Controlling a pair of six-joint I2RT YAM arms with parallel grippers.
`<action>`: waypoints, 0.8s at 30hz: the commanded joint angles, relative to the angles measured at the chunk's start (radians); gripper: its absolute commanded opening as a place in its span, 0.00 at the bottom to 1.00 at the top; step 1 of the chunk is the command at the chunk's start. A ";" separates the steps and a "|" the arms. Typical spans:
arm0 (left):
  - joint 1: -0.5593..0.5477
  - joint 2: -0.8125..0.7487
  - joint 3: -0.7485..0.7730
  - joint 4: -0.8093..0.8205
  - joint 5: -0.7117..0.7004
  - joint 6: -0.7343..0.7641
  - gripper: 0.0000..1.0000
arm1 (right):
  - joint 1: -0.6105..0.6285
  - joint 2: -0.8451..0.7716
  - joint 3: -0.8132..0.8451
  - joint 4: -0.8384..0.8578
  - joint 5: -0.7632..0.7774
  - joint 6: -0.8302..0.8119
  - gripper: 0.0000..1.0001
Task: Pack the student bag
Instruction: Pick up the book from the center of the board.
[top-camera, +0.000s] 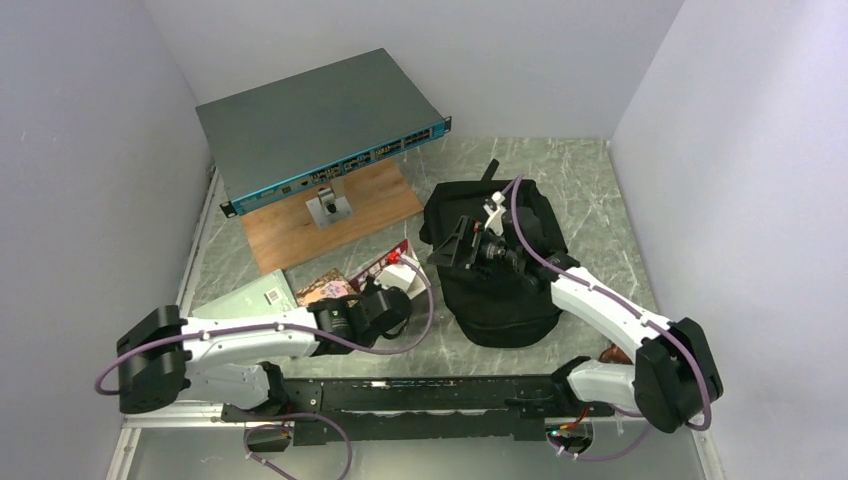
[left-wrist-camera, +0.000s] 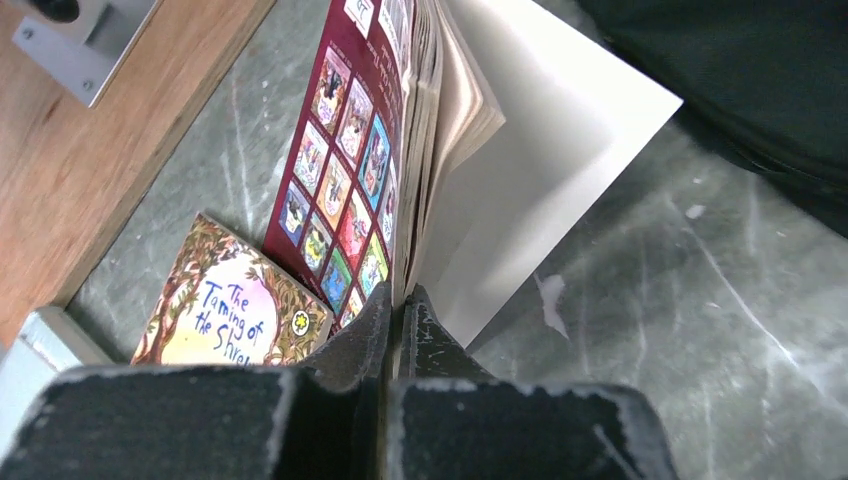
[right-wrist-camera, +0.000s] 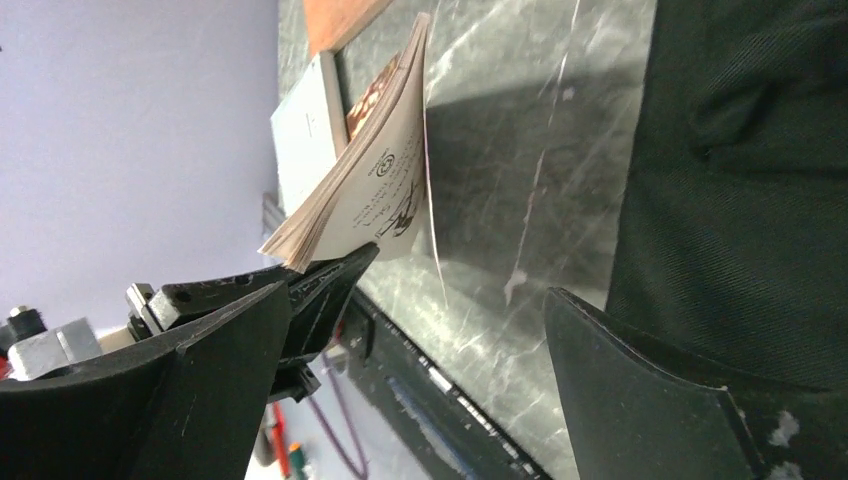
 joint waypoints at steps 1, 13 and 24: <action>-0.002 -0.121 -0.058 0.136 0.124 0.104 0.00 | -0.001 0.049 -0.011 0.093 -0.154 0.117 1.00; -0.004 -0.204 -0.182 0.367 0.382 0.243 0.00 | 0.007 0.166 -0.033 0.170 -0.141 0.329 1.00; -0.034 -0.161 -0.148 0.382 0.505 0.285 0.42 | 0.108 0.140 -0.169 0.230 -0.167 0.364 0.63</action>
